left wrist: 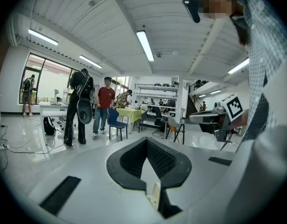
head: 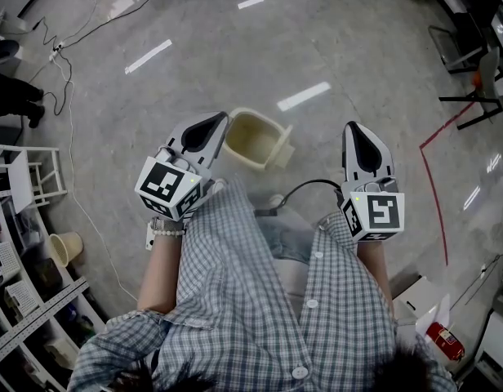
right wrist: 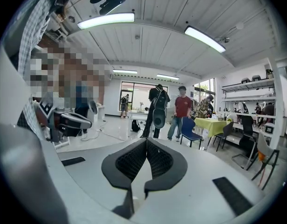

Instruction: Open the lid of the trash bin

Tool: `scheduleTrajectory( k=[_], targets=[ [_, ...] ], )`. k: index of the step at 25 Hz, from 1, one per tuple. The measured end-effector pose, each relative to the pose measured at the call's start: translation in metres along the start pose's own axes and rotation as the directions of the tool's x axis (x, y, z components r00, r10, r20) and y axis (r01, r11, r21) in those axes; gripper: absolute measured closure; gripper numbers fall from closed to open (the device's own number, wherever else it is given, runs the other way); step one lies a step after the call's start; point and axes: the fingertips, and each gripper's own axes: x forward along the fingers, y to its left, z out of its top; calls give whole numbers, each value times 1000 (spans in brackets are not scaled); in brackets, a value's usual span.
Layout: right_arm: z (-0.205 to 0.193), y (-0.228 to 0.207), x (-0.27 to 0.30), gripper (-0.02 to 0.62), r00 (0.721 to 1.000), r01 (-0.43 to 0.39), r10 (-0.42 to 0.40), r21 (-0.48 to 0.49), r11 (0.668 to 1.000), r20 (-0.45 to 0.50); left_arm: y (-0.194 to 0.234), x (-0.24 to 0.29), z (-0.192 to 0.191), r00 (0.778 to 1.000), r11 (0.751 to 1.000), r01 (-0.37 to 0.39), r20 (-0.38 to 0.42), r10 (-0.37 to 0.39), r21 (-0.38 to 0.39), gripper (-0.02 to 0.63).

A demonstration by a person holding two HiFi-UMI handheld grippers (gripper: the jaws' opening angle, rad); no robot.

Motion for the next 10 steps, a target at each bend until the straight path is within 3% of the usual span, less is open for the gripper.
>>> scheduleTrajectory(
  k=[10],
  targets=[
    [1,3,1,575,1000,-9,9,-4,1000,-6,1,-2,2,1000,1000,0,8,0,-6,601]
  ],
)
